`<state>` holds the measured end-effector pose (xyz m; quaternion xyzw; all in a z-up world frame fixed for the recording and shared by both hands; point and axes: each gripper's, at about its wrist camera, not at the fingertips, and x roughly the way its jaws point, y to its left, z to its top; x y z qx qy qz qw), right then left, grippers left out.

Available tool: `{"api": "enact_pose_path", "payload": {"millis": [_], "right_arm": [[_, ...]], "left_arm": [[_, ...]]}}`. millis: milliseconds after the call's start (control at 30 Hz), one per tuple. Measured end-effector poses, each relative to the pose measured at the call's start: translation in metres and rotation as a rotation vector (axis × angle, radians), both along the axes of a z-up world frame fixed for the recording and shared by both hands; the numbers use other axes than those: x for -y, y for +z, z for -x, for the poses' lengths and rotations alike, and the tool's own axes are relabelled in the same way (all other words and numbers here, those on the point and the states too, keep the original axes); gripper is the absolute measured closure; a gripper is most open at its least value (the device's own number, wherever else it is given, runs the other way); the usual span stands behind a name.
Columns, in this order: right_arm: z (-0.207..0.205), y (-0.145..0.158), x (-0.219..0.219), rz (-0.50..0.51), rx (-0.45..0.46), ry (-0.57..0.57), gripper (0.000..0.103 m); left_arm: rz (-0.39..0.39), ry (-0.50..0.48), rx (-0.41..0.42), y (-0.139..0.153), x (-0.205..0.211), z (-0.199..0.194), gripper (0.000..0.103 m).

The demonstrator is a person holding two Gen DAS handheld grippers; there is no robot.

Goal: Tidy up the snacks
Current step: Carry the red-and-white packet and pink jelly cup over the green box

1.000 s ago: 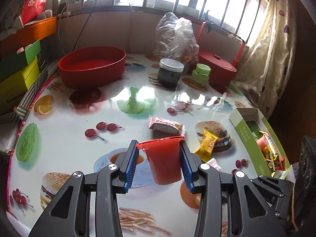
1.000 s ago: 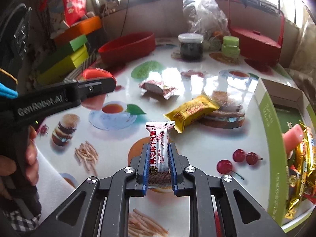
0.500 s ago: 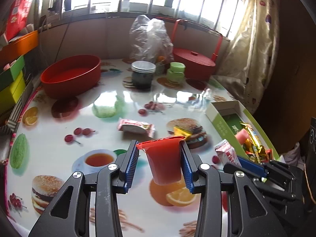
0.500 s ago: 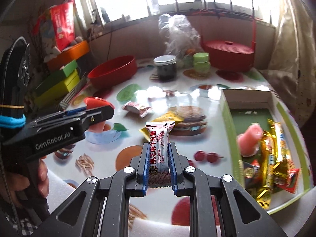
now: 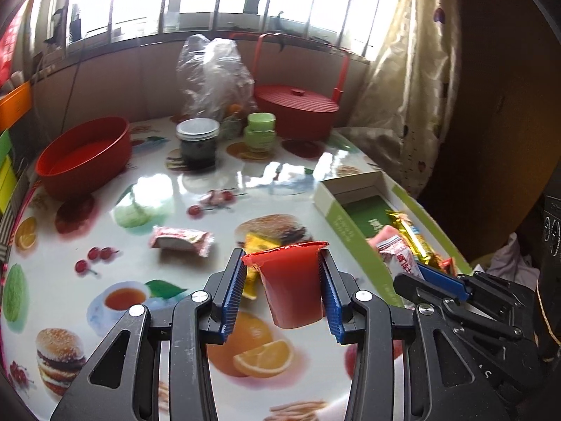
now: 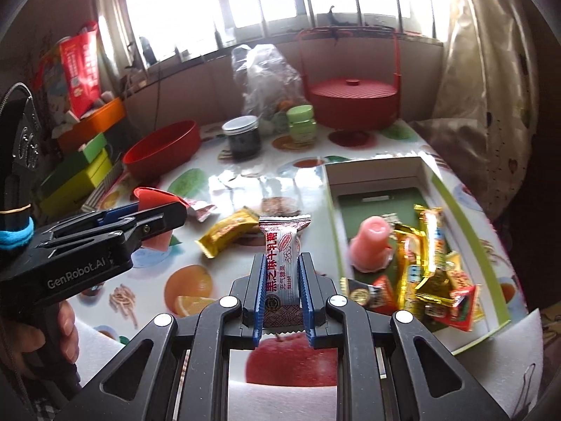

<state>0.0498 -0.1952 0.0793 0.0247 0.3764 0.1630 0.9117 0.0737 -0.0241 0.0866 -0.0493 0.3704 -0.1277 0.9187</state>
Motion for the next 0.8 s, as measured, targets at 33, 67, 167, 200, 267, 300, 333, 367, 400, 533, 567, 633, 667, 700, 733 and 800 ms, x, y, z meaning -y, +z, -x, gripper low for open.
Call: {"api": "enact_pose_path", "payload": {"millis": [33,67,167,200,267,300,333,367,400,533,567,633,667,700,733,800], "right_arm": [[0.000,0.000,0.003,0.001,0.001,-0.007,0.086],[0.001,0.001,0.007,0.001,0.003,-0.016,0.086],[0.002,0.002,0.016,0.000,0.006,-0.040,0.086],[0.002,0.002,0.020,0.001,0.006,-0.048,0.086],[0.003,0.003,0.027,0.001,0.008,-0.066,0.086],[0.003,0.003,0.030,0.001,0.009,-0.073,0.086],[0.004,0.002,0.034,0.002,0.010,-0.083,0.086],[0.004,0.002,0.039,0.002,0.009,-0.097,0.086],[0.004,0.002,0.042,0.001,0.009,-0.106,0.086],[0.006,0.001,0.057,0.001,0.011,-0.149,0.086],[0.006,0.001,0.061,0.001,0.011,-0.156,0.086],[0.007,0.000,0.069,0.001,0.010,-0.175,0.086],[0.006,-0.001,0.073,0.001,0.009,-0.185,0.086],[0.006,-0.001,0.075,0.001,0.009,-0.192,0.086],[0.006,-0.002,0.079,0.003,0.007,-0.202,0.086],[0.006,-0.003,0.086,0.006,0.006,-0.219,0.086]], "left_arm": [[-0.001,-0.010,0.000,0.000,0.005,-0.001,0.061],[0.000,-0.017,0.000,0.001,0.008,-0.002,0.061],[0.000,-0.055,0.005,0.002,0.022,-0.003,0.061],[-0.001,-0.067,0.007,0.003,0.026,-0.003,0.061],[0.000,-0.087,0.007,0.004,0.034,-0.003,0.061],[0.002,-0.095,0.006,0.004,0.038,-0.003,0.061],[0.002,-0.105,0.003,0.004,0.043,-0.003,0.061],[0.002,-0.115,0.002,0.003,0.046,-0.004,0.061],[0.002,-0.124,0.001,0.003,0.050,-0.004,0.061],[0.003,-0.157,-0.010,0.000,0.064,-0.006,0.061],[0.004,-0.168,-0.012,-0.001,0.068,-0.006,0.061],[0.003,-0.189,-0.015,-0.002,0.076,-0.007,0.061],[0.005,-0.194,-0.018,-0.003,0.078,-0.007,0.061],[0.010,-0.205,-0.022,-0.004,0.082,-0.008,0.061],[0.014,-0.210,-0.025,-0.005,0.083,-0.009,0.061],[0.017,-0.229,-0.031,-0.007,0.090,-0.009,0.061]]}}
